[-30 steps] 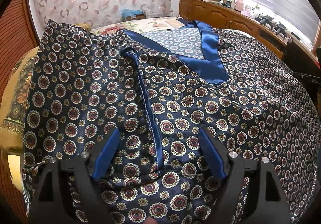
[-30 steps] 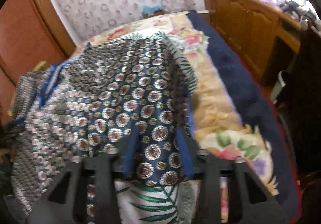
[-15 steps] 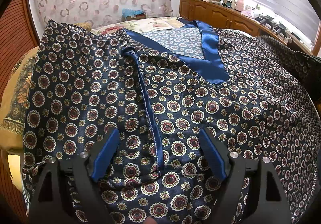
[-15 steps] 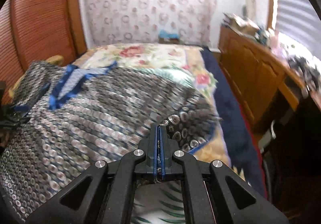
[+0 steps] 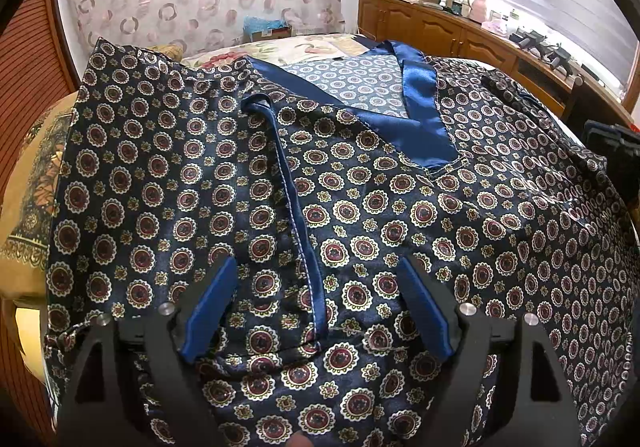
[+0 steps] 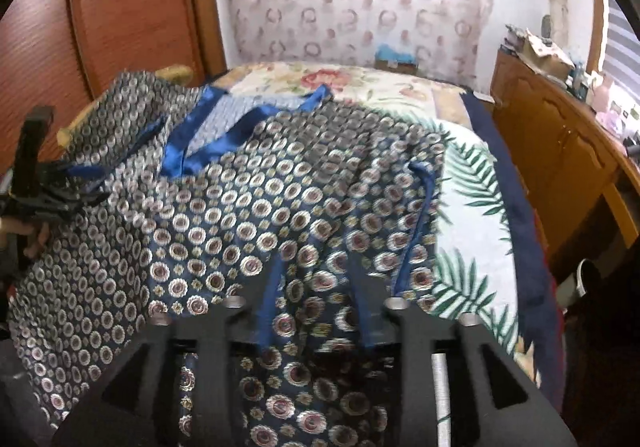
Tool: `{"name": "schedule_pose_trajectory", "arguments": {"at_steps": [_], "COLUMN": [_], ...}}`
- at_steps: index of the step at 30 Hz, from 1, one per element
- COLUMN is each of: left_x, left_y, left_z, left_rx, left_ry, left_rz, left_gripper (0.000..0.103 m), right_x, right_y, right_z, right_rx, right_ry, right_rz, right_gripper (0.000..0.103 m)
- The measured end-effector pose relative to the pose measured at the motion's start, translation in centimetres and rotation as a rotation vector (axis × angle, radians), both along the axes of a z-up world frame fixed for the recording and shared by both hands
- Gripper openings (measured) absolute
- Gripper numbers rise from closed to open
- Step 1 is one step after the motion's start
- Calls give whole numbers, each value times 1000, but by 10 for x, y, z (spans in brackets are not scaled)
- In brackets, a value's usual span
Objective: Fold small clothes
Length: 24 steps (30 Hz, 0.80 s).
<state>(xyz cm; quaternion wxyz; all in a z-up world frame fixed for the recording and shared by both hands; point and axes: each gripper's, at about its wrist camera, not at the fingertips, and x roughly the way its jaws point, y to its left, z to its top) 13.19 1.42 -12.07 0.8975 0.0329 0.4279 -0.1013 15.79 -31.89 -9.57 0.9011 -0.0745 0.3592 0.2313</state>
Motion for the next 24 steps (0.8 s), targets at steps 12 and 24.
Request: {"name": "schedule_pose_trajectory", "arguments": {"at_steps": [12,24], "left_x": [0,0], "left_y": [0,0], "left_z": [0,0], "left_rx": [0,0], "left_ry": [0,0], "left_rz": [0,0], "left_gripper": [83,84], "right_x": [58,68], "right_y": [-35,-11], "right_z": [-13,-12], "right_rx": [52,52], "right_ry": [108,118], "right_rz": [-123,-45], "right_gripper": [25,2]}}
